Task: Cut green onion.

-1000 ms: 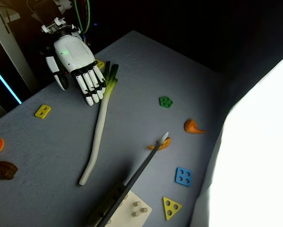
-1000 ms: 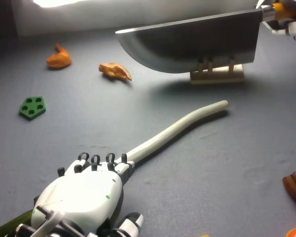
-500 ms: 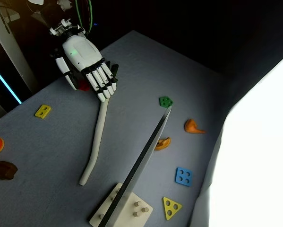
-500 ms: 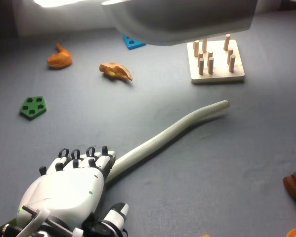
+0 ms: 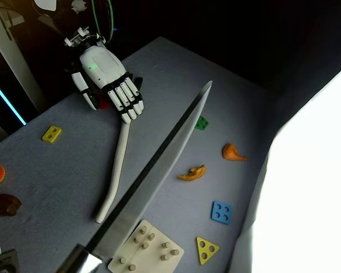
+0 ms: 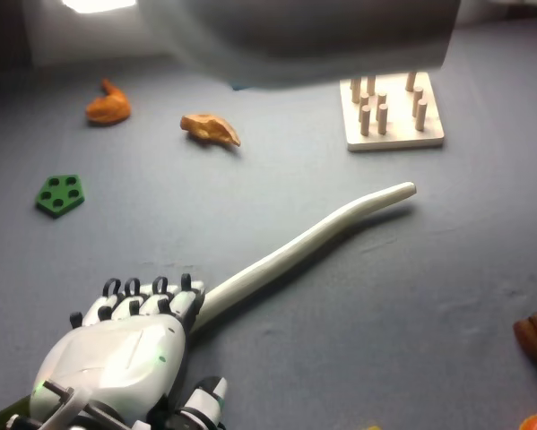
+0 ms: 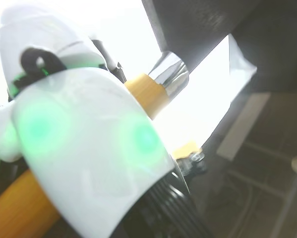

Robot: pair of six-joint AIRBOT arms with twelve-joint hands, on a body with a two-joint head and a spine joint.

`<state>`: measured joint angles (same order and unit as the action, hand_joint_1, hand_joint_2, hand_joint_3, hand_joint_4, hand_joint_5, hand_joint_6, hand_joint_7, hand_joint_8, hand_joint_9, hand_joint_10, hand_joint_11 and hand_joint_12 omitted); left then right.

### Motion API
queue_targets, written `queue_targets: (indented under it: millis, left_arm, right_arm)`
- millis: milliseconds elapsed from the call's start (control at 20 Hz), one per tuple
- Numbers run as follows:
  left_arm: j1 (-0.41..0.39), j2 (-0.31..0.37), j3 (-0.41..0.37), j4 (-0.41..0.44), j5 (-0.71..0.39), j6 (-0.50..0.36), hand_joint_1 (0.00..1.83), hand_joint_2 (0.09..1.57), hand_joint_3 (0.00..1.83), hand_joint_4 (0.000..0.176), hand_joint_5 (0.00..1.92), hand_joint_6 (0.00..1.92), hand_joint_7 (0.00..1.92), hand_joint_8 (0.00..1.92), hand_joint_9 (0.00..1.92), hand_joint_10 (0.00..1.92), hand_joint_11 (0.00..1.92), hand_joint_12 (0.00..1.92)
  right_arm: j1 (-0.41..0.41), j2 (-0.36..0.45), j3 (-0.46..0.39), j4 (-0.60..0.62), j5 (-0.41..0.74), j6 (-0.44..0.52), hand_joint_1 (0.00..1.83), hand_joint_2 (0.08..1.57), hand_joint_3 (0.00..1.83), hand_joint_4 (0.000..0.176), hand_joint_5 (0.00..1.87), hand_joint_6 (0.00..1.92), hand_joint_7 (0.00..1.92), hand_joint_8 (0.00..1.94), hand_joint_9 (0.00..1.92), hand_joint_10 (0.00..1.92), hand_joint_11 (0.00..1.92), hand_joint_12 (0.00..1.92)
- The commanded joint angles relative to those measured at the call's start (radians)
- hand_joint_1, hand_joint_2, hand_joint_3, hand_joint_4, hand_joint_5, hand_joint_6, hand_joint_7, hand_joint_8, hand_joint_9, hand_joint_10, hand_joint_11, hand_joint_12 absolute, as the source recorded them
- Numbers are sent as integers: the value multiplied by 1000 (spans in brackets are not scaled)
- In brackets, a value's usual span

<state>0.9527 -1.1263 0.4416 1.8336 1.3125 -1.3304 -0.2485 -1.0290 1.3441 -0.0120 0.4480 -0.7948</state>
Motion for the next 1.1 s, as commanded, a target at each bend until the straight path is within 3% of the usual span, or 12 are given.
queue_targets:
  millis: [0, 50, 100, 150, 200, 250, 300, 350, 500, 650, 750, 1050]
  left_arm:
    - [3, -4, 2, 81, 67, 0, 639, 1391, 0, 11, 99, 1, 154, 0, 124, 5, 0, 458]
    - [6, -5, 3, 81, 67, 0, 668, 1382, 0, 10, 108, 4, 162, 2, 131, 6, 0, 497]
    - [9, -7, 4, 81, 67, 0, 592, 1411, 8, 17, 84, 2, 127, 0, 103, 2, 0, 434]
    - [12, -9, 4, 81, 67, 0, 566, 1421, 11, 19, 78, 1, 119, 0, 96, 1, 0, 412]
    - [13, -10, 4, 81, 67, 0, 522, 1420, 9, 24, 77, 0, 116, 0, 100, 2, 0, 360]
    - [18, -13, 3, 81, 67, 0, 494, 1398, 0, 18, 106, 9, 129, 3, 125, 10, 0, 445]
    - [21, -14, 3, 81, 66, 0, 340, 1387, 0, 4, 73, 8, 91, 3, 86, 8, 0, 255]
    - [24, -16, 3, 81, 66, 0, 276, 1387, 0, 0, 54, 2, 64, 3, 57, 6, 0, 130]
    - [37, -24, 2, 81, 66, 0, 199, 1400, 4, 0, 32, 0, 14, 0, 5, 0, 0, 5]
    - [45, -31, 2, 79, 66, 0, 170, 1419, 8, 0, 27, 9, 29, 8, 0, 0, 0, 0]
    - [47, -37, 2, 79, 66, 0, 106, 1422, 8, 0, 5, 2, 17, 3, 0, 0, 0, 0]
    - [50, -53, 8, 74, 57, 0, 197, 1399, 0, 0, 58, 16, 51, 8, 20, 7, 5, 3]
  right_arm:
    - [10, 26, -33, 117, 142, -57, 1464, 1273, 0, 0, 1089, 1699, 1585, 1941, 1664, 1921, 1714, 1921]
    - [6, 56, -106, 205, 143, -128, 1543, 1260, 0, 58, 1199, 1836, 1595, 1941, 1669, 1921, 1722, 1921]
    - [-7, 88, -175, 229, 153, -146, 1203, 1308, 0, 0, 860, 1494, 1574, 1941, 1657, 1921, 1721, 1921]
    - [-26, 112, -231, 256, 167, -159, 1134, 1319, 0, 0, 792, 1423, 1569, 1941, 1654, 1921, 1720, 1921]
    - [-33, 117, -251, 259, 174, -168, 1468, 1263, 0, 106, 1164, 1775, 1561, 1941, 1643, 1921, 1711, 1921]
    - [-62, 119, -291, 263, 204, -200, 1557, 1254, 0, 162, 1332, 1892, 1587, 1941, 1654, 1921, 1722, 1921]
    - [-76, 114, -304, 267, 208, -210, 1560, 1260, 0, 173, 1376, 1915, 1608, 1941, 1670, 1921, 1738, 1921]
    - [-88, 106, -309, 281, 213, -223, 1561, 1268, 0, 175, 1384, 1920, 1610, 1941, 1671, 1921, 1740, 1921]
    - [-156, 55, -302, 305, 288, -291, 1582, 1259, 0, 176, 1354, 1921, 1600, 1941, 1668, 1921, 1744, 1921]
    - [-197, -1, -268, 363, 346, -398, 1580, 1253, 0, 176, 1293, 1921, 1588, 1941, 1658, 1921, 1732, 1921]
    - [-218, -25, -235, 391, 348, -406, 1583, 1269, 0, 176, 1330, 1921, 1594, 1941, 1653, 1921, 1729, 1921]
    - [-267, -89, -166, 438, 360, -459, 1606, 1227, 0, 176, 1398, 1921, 1596, 1941, 1646, 1921, 1718, 1921]
